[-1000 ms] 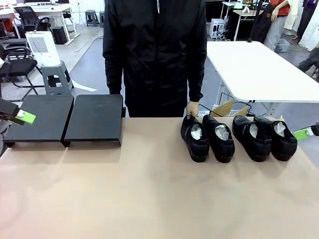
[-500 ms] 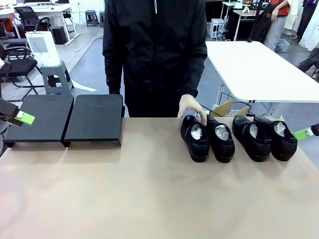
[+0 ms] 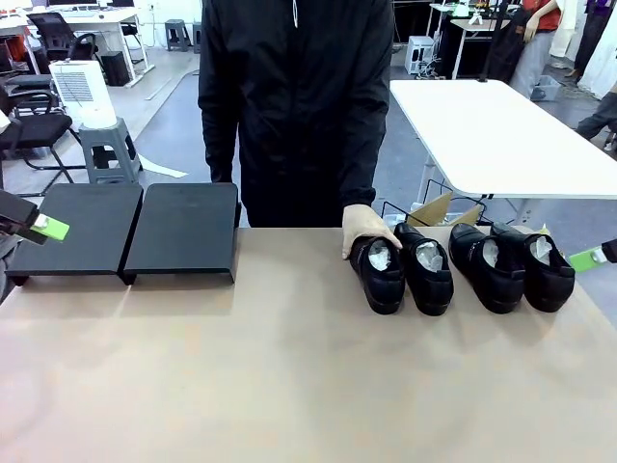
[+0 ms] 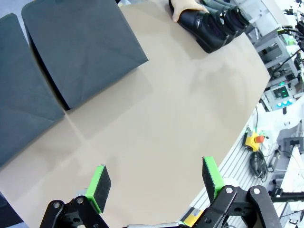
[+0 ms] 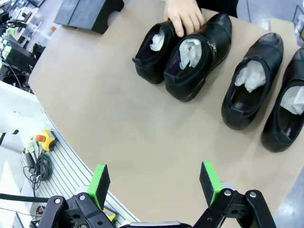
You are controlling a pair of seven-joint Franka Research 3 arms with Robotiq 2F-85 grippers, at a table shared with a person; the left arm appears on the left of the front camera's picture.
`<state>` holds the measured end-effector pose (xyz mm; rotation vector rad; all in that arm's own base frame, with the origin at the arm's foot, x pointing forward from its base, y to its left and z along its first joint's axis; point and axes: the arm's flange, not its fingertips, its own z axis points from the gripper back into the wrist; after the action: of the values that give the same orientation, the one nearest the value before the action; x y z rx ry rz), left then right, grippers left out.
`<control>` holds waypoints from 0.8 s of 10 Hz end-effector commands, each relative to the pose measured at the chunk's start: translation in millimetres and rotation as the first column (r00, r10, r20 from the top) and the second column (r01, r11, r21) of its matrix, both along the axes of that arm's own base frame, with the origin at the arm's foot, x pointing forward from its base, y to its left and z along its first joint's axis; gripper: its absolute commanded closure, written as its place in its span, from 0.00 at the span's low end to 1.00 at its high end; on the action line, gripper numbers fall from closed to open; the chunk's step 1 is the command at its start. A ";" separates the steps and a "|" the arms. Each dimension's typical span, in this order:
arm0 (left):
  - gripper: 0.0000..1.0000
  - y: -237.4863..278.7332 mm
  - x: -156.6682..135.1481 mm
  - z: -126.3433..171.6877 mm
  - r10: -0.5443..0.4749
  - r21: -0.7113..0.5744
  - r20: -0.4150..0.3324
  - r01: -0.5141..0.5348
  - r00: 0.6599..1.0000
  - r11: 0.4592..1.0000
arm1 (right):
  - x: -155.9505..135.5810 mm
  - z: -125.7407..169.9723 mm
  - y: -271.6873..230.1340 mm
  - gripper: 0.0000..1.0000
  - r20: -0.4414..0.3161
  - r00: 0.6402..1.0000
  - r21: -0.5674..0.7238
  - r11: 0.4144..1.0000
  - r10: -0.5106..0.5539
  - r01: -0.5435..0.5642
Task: Organize the shoes by placing them on the stand.
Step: Pick up one Shoe and place it in the middle of the table.
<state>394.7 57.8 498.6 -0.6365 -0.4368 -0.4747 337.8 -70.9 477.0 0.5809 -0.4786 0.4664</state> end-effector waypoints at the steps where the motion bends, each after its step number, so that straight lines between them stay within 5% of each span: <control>1: 0.00 1.7 0.8 -0.8 -0.018 -0.018 0.018 0.018 1.000 1.000 | 0.5 -3.1 -1.3 0.00 0.022 1.000 0.019 1.000 0.021 -0.021; 8: 0.00 1.7 0.8 -0.8 -0.018 -0.018 0.018 0.018 1.000 1.000 | -0.1 -0.8 -0.2 0.00 -0.002 1.000 -0.003 1.000 0.002 -0.002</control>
<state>394.4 58.4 498.4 -0.6376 -0.4371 -0.4755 337.4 -71.1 476.2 0.5759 -0.4731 0.4688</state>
